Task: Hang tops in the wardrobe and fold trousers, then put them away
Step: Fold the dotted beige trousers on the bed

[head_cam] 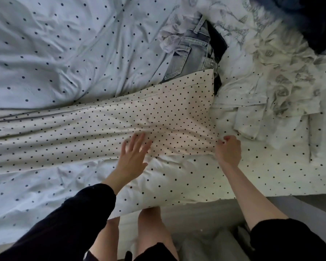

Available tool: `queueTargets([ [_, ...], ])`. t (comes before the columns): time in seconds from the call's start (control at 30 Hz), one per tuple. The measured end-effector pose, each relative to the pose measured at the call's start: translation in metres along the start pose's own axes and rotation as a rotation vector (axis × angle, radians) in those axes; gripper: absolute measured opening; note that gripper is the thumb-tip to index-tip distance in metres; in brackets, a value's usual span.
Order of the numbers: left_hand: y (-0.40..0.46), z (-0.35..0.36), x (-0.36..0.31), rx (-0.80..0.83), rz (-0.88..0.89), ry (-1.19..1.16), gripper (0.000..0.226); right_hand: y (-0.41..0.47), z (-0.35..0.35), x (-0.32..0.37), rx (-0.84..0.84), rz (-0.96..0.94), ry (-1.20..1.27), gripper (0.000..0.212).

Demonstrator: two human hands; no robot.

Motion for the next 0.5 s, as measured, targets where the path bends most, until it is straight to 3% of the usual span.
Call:
queueTargets([
  [0.13,-0.005,-0.002,0.01,0.062,0.042,-0.045,0.073,-0.042,0.02,0.049,-0.038,-0.4,-0.215,0.041],
  [0.23,-0.021,-0.007,0.03,0.037,-0.03,-0.343,0.063,-0.083,0.052,0.085,0.098,-0.616,-0.344,0.047],
  [0.33,-0.041,-0.014,0.058,-0.08,-0.175,-0.671,0.055,-0.116,0.082,0.116,0.223,-0.716,-0.392,0.05],
  [0.5,-0.093,-0.019,0.152,-0.266,-0.306,-0.712,0.05,-0.192,0.129,0.182,0.316,-0.88,-0.397,0.051],
])
Point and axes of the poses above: each hand's wrist, its own y-axis towards the middle knuckle, its own z-axis out of the palm, x = y × z, the point moved 5 cm from there along y, towards the middle knuckle, and after that the axes turned 2 degrees about -z, right-handed, at the moved point
